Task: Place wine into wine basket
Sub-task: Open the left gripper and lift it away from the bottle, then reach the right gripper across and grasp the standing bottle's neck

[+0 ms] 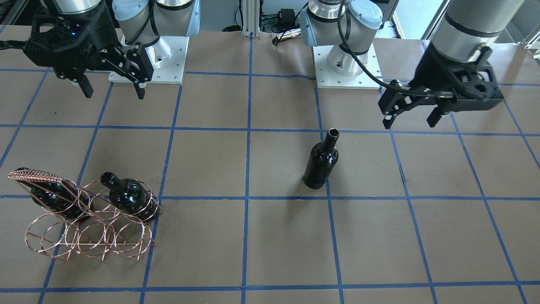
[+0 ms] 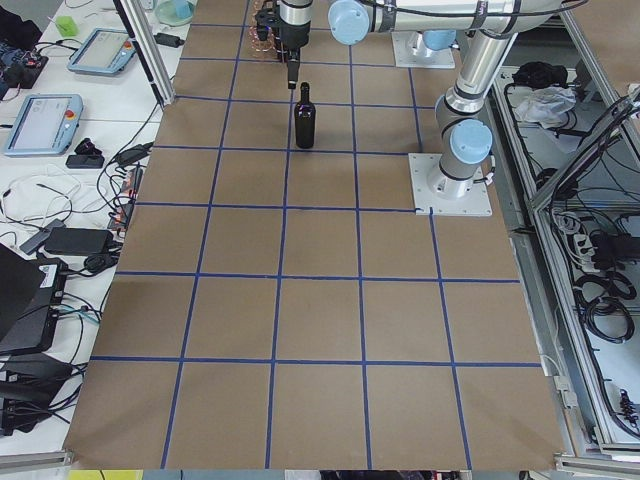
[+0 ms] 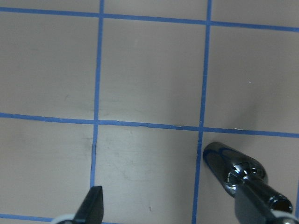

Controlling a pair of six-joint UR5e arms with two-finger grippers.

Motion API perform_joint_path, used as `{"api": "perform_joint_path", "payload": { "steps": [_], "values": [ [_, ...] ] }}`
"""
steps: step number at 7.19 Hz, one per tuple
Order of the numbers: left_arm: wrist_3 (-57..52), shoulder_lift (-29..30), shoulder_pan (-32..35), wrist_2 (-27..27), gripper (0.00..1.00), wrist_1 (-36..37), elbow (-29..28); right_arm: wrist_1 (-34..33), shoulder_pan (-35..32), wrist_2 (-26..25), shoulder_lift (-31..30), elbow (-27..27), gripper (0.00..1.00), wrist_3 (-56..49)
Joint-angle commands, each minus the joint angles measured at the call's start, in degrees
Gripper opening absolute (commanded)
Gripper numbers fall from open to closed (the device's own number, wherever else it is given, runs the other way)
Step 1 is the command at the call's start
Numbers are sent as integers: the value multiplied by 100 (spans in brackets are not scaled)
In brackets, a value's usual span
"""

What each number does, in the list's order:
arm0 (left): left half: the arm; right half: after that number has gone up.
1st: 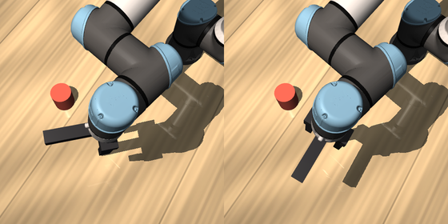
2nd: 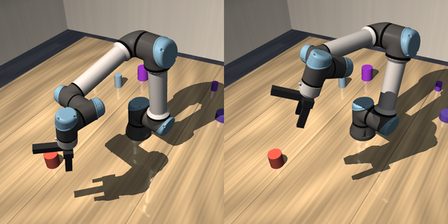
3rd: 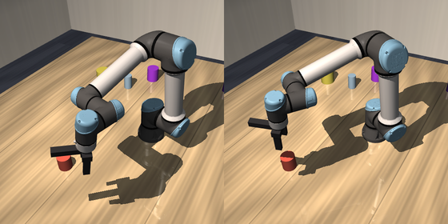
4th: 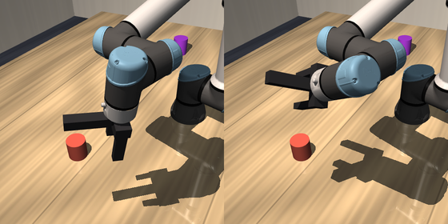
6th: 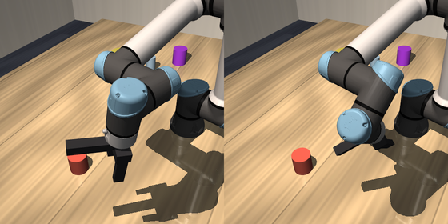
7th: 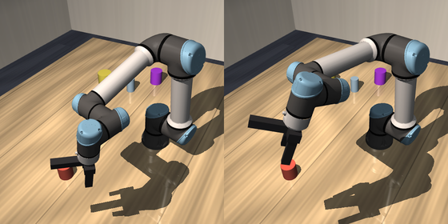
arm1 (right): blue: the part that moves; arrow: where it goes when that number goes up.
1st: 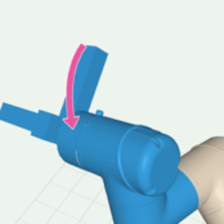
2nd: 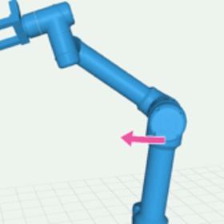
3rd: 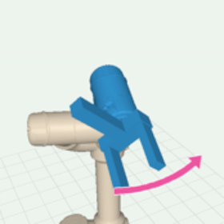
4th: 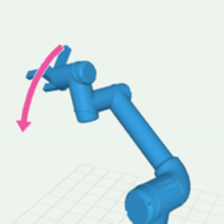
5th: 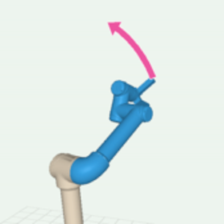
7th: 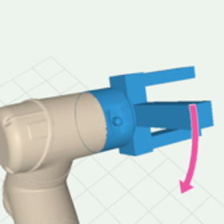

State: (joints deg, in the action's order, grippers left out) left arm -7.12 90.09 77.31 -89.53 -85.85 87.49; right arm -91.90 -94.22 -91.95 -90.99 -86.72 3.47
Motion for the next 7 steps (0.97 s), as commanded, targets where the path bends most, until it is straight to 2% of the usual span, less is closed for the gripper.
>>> {"api": "perform_joint_path", "payload": {
  "steps": [1, 2, 4, 5, 6, 7],
  "values": [
    [-238, 0, -793, -3, 100, -55, -74, -143, -1206, -16, 640, 460, 100, 1647],
    [-246, 26, -1005, -3, 100, -81, -65, -335, -1700, -16, 1123, 794, 100, 2518],
    [-273, 97, -1409, -264, 100, -55, -48, -1106, -2439, 72, 1784, 982, 100, 3943],
    [-273, 80, -1638, -379, 100, -20, -56, -1467, -2747, 116, 2039, 990, 100, 4386],
    [-273, 88, -1840, -363, 100, -37, -56, -1819, -2864, 499, 2137, 1034, 100, 4738],
    [-273, 97, -1842, -372, 100, -72, -56, -1875, -2952, 546, 2234, 1043, 100, 4794]
  ]
}}
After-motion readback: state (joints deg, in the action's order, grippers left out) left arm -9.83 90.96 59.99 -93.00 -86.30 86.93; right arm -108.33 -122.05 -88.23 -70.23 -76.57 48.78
